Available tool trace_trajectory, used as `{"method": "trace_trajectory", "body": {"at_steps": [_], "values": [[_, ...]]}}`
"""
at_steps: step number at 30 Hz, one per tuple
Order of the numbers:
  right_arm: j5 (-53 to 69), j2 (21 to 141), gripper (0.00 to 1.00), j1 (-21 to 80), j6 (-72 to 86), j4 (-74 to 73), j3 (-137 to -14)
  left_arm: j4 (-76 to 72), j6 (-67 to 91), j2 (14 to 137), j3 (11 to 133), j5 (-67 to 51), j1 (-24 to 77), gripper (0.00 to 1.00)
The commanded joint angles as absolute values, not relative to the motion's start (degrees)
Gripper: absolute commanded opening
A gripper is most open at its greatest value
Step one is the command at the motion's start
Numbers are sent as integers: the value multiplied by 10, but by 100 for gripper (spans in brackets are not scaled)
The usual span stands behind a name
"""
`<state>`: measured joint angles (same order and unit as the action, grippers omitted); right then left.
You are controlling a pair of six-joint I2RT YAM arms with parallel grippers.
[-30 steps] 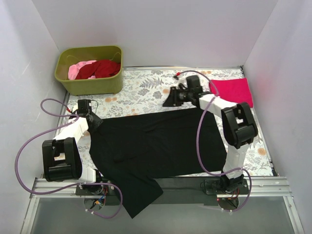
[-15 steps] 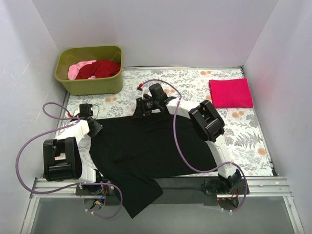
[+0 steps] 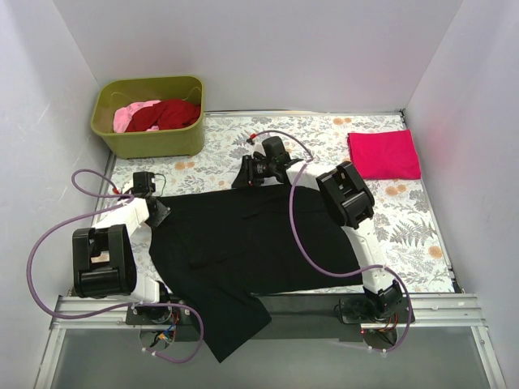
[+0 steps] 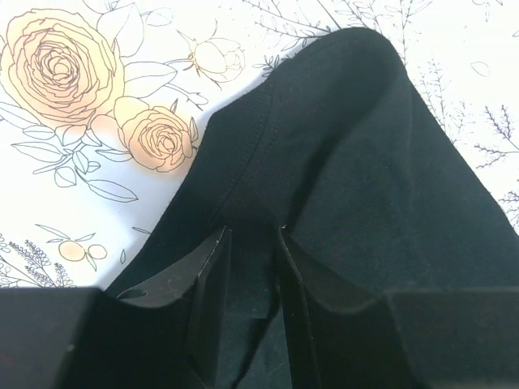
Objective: Fold and stack the t-shirts
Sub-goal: Fold the tshirt
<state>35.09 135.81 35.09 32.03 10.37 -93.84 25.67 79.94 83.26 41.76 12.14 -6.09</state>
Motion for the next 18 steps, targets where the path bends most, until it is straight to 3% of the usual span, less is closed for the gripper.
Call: {"method": "trace_trajectory", "body": {"at_steps": [1,7,12,18], "values": [[313,1359,33,332,315,97,-925,279,797,853,410,159,-64,29],[330,1349,33,331,310,97,-940,295,798,864,431,173,-72,31],[329,1296,33,325,288,95,-922,279,802,803,457,132,-73,52],[315,1176,33,281,270,96,-847,265,810,802,483,86,-72,53]]}}
